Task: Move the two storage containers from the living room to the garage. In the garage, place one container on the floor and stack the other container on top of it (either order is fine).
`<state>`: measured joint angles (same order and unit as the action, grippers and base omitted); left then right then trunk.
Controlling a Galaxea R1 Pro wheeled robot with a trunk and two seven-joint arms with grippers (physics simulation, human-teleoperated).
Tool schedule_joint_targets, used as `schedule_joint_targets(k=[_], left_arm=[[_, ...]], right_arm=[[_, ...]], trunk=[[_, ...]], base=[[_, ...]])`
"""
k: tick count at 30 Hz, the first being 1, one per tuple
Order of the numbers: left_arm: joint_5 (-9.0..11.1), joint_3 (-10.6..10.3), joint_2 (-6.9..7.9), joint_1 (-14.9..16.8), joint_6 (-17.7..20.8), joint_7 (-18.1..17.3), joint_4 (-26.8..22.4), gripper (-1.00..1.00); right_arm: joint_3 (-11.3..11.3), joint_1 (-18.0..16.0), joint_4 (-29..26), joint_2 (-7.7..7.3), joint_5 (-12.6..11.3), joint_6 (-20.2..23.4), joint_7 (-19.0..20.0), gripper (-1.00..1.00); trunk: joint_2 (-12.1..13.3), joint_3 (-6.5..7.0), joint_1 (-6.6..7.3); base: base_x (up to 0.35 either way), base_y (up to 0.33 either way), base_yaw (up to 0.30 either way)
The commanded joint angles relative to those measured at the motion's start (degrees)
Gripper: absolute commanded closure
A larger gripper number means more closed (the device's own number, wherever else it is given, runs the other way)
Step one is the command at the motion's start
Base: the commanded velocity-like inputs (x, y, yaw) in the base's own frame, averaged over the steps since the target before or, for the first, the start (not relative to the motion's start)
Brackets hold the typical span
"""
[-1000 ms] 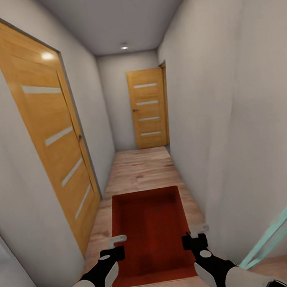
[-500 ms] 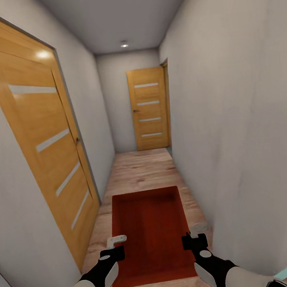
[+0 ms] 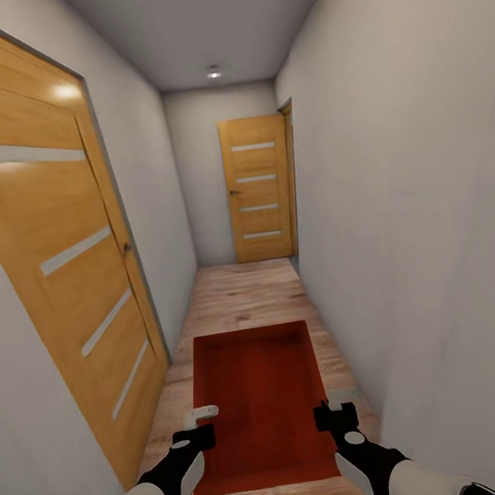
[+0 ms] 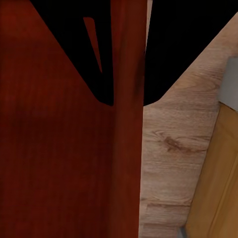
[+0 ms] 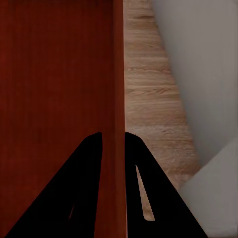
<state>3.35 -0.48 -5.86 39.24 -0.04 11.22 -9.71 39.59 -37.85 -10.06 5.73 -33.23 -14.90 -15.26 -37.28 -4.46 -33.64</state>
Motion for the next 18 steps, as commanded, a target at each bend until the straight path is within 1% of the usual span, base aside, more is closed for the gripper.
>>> schedule_joint_targets(k=[1, 5, 18], left_arm=[[0.7, 0.7, 1.04, 0.0, 0.0, 0.5, 0.1, 1.0], [0.7, 0.8, 1.02, 0.0, 0.0, 0.5, 0.0, 1.0], [0.7, 0.7, 0.97, 0.0, 0.0, 0.5, 0.1, 1.0]], right_arm=[[-0.2, -0.1, -0.2, -0.02, 0.8, -2.2, 0.0, 1.0], [-0.3, -0.1, -0.2, -0.02, 0.8, -2.2, 0.0, 1.0], [-0.3, -0.1, -0.2, -0.02, 0.8, -2.2, 0.0, 1.0]], trunk=[[-0.1, -0.1, -0.05], [-0.1, -0.1, -0.05], [-0.1, -0.1, -0.05]], base=[[0.322, 0.036, 0.0], [0.317, 0.141, 0.0], [0.303, 0.21, 0.0]])
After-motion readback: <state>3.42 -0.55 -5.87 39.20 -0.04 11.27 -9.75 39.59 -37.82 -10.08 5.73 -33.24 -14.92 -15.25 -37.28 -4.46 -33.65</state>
